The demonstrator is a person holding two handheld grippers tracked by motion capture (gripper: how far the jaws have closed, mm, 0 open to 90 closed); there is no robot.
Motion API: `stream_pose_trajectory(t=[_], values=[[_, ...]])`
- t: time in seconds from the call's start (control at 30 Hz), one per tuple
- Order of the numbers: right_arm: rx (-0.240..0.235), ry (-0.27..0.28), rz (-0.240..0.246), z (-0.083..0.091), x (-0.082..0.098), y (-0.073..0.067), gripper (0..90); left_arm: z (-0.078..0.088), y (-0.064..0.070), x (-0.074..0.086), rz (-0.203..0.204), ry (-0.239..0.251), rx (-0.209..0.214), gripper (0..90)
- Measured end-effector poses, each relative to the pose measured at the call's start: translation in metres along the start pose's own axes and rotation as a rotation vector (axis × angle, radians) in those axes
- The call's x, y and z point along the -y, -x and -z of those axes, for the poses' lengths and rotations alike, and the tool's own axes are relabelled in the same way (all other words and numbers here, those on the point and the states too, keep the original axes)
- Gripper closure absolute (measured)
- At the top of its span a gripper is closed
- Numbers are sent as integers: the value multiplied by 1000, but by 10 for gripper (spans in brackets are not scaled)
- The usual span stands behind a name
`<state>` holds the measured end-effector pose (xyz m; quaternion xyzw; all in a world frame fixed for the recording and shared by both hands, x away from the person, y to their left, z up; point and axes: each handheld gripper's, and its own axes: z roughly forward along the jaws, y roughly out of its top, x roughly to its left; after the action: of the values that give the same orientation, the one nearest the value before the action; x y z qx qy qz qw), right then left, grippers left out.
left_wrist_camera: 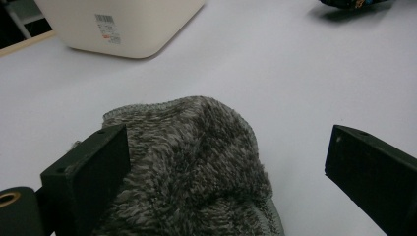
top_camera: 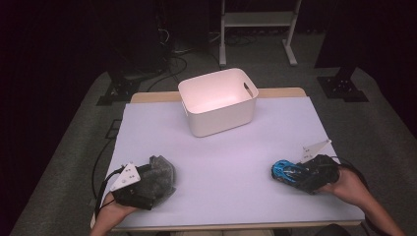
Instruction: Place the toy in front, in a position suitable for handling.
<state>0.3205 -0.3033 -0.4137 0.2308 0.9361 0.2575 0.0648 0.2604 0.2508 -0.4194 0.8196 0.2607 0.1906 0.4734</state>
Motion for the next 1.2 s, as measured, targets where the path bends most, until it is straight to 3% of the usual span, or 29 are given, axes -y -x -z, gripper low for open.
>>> stream_pose_trajectory(t=[0.13, 0.3, 0.33, 0.4, 0.5, 0.67, 0.9, 1.2], values=[[-14, 10, 36, 4, -17, -3, 274, 0, 0, 0, 2, 1, 0, 25], [-54, 18, 137, 3, -60, -15, 274, 1, 0, 0, 2, 2, -1, 25], [-73, 20, 176, -1, -77, -21, 274, 2, 0, 0, 1, 2, 0, 25], [-79, 20, 191, -3, -83, -23, 274, 2, -1, 0, 0, 2, -1, 25], [-122, 27, 253, -18, -112, -36, 274, 3, -1, 0, 6, 7, 0, 25], [-173, 26, 310, -44, -140, -48, 274, 4, -2, 1, 6, 5, -2, 25], [-214, -7, 345, -74, -155, -60, 273, 5, -3, 3, 13, 6, -4, 25], [-243, -28, 372, -94, -157, -69, 273, 4, -3, 3, 8, -7, -4, 25]])
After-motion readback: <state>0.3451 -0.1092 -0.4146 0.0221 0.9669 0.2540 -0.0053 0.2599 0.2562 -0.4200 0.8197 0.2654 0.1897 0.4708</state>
